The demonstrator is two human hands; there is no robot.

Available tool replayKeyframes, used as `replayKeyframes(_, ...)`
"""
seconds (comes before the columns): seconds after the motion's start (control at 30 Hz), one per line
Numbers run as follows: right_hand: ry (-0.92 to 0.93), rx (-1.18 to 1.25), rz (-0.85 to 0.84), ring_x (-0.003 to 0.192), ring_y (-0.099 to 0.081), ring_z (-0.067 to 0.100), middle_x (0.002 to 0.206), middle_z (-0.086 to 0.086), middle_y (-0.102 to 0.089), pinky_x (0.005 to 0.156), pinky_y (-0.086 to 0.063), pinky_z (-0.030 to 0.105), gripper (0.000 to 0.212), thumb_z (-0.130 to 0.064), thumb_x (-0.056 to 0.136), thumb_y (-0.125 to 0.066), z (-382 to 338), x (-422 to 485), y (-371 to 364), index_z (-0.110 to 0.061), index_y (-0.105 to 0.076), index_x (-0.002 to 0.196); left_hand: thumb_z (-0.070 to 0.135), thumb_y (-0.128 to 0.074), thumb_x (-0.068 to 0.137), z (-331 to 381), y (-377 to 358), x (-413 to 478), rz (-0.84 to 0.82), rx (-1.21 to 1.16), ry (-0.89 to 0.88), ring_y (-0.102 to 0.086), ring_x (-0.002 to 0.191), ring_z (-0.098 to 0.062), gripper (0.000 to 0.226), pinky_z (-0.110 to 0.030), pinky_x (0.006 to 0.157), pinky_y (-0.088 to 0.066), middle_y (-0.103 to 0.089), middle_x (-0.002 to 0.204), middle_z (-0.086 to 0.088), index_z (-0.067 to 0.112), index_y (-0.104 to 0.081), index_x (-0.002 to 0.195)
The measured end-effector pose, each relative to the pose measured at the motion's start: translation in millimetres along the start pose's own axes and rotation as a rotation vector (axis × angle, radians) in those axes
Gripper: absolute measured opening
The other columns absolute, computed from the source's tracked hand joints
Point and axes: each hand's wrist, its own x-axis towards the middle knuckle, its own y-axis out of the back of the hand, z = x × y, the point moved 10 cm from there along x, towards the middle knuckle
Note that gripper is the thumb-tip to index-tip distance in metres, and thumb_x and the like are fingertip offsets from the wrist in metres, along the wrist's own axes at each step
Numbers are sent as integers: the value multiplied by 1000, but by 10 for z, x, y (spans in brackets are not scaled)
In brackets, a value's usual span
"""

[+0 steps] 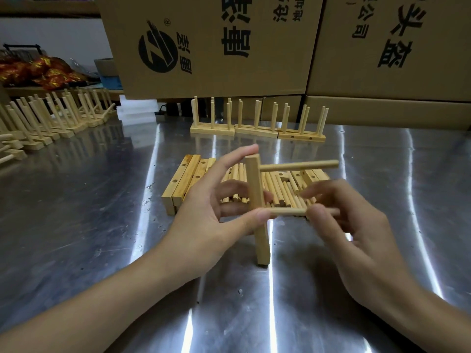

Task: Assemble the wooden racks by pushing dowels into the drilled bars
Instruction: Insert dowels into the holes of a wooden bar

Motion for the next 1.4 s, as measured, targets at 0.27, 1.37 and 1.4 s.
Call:
replayKeyframes(0.27,137,-623,17,114,-52,20,115,-11,-62,94,-40,35,21,-33,95,-65,145,94,36,-25,-75,112,10,-66,94,-154,244,24,216,-288,88,-77,107,-38,84,-43,72,-67,-76,127,-9,58,-35,155)
replayKeyframes(1.37,79,-834,-98,105,-61,15,102,-17,-69,96,-33,33,24,-49,92,-65,233,113,5,-32,-74,108,6,-60,102,-274,330,27,246,-325,80,-77,103,-43,67,-45,70,-66,-75,126,-15,56,-51,146)
replayKeyframes(1.4,57,-850,-136,106,-60,14,102,-18,-68,98,-33,34,28,-54,91,-64,265,111,-17,-34,-72,109,6,-60,102,-276,327,26,245,-325,81,-77,103,-43,67,-45,70,-66,-75,126,-15,56,-51,146)
